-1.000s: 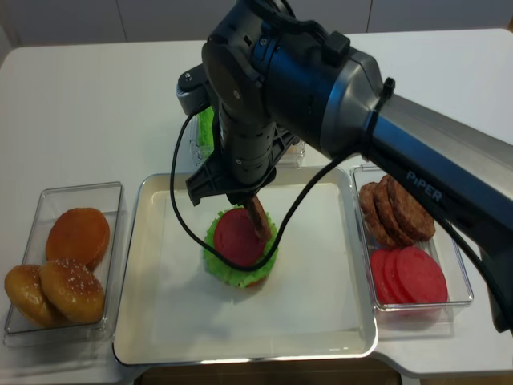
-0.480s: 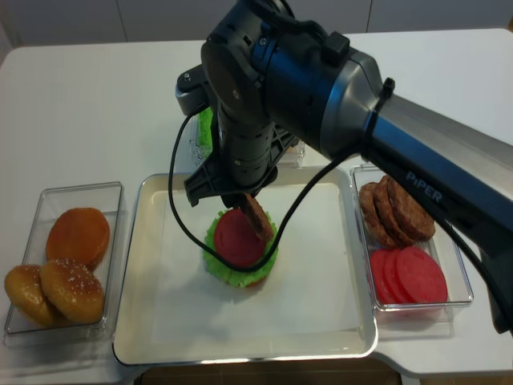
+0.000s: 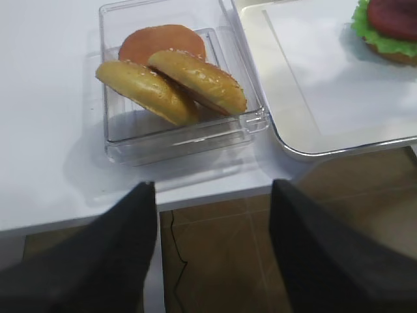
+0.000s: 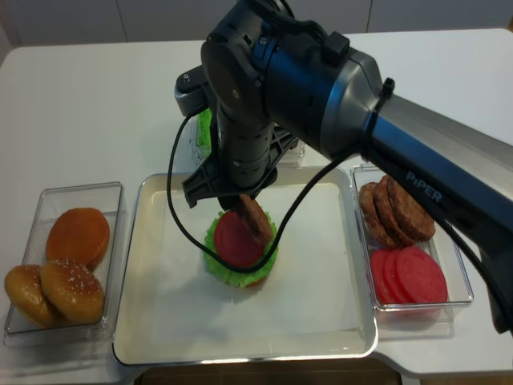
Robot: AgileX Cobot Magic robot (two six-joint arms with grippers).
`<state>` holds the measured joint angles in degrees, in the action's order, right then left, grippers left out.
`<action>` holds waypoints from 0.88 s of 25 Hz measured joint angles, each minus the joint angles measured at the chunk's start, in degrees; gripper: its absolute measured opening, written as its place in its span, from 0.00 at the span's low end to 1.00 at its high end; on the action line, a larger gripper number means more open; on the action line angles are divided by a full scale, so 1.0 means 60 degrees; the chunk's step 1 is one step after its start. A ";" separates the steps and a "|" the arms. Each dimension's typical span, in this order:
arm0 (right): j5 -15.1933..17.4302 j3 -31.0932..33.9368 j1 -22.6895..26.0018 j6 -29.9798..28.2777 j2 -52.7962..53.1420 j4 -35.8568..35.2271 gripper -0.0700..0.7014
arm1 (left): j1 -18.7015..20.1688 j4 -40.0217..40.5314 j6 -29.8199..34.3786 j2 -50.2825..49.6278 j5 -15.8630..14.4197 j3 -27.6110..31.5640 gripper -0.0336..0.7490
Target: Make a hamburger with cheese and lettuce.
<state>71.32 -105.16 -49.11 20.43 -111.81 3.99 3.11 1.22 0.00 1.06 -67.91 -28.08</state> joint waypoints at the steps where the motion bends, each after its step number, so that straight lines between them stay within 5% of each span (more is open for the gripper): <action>1: 0.0000 0.0000 0.0000 0.0000 0.0000 0.0000 0.48 | 0.0000 0.0000 0.0000 0.0000 0.0000 0.0000 0.57; 22: 0.0000 -0.0044 0.0000 0.0000 0.0017 -0.0838 0.51 | 0.0000 0.0000 0.0000 0.0000 0.0000 0.0000 0.57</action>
<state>71.32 -105.42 -49.11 20.43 -111.71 -1.04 3.11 1.22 0.00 1.06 -67.91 -28.08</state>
